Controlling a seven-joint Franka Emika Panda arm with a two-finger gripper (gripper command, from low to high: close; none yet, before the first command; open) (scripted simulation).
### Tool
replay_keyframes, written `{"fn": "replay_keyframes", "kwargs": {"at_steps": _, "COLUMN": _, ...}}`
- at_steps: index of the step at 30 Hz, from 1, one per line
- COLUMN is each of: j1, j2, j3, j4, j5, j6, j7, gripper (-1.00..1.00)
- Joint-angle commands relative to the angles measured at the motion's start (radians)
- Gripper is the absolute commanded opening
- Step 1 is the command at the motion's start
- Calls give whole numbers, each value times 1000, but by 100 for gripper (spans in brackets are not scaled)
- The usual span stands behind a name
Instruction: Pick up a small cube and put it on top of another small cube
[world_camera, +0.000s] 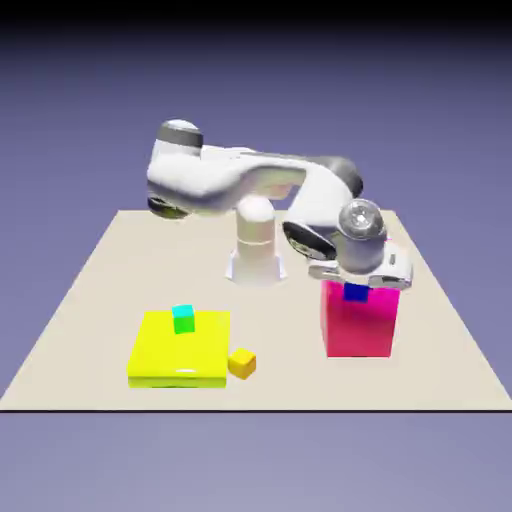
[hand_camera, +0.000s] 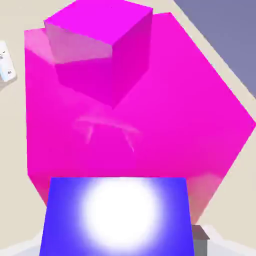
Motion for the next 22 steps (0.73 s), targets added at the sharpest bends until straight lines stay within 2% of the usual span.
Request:
{"fn": "replay_keyframes", "kwargs": {"at_steps": 1, "j1": 8, "j2": 14, "j3": 36, "j4": 1, "j5": 7, "j6": -41, "j7": 8, "gripper": -100}}
{"fn": "replay_keyframes", "kwargs": {"at_steps": 4, "j1": 36, "j2": 59, "j3": 145, "j4": 2, "j5": 20, "j6": -166, "j7": 33, "gripper": -100}}
{"fn": "replay_keyframes", "kwargs": {"at_steps": 11, "j1": 226, "j2": 303, "j3": 395, "j4": -92, "j5": -194, "j6": -404, "j7": 139, "gripper": -100}}
{"fn": "replay_keyframes", "kwargs": {"at_steps": 13, "j1": 230, "j2": 307, "j3": 398, "j4": -94, "j5": -198, "j6": -407, "j7": 141, "gripper": -100}}
{"fn": "replay_keyframes", "kwargs": {"at_steps": 18, "j1": 138, "j2": 423, "j3": 307, "j4": -273, "j5": -284, "j6": -347, "j7": 150, "gripper": -100}}
{"fn": "replay_keyframes", "kwargs": {"at_steps": 19, "j1": 138, "j2": 423, "j3": 307, "j4": -274, "j5": -284, "j6": -347, "j7": 150, "gripper": 100}}
{"fn": "replay_keyframes", "kwargs": {"at_steps": 22, "j1": 175, "j2": 376, "j3": 344, "j4": -201, "j5": -249, "j6": -371, "j7": 146, "gripper": 100}}
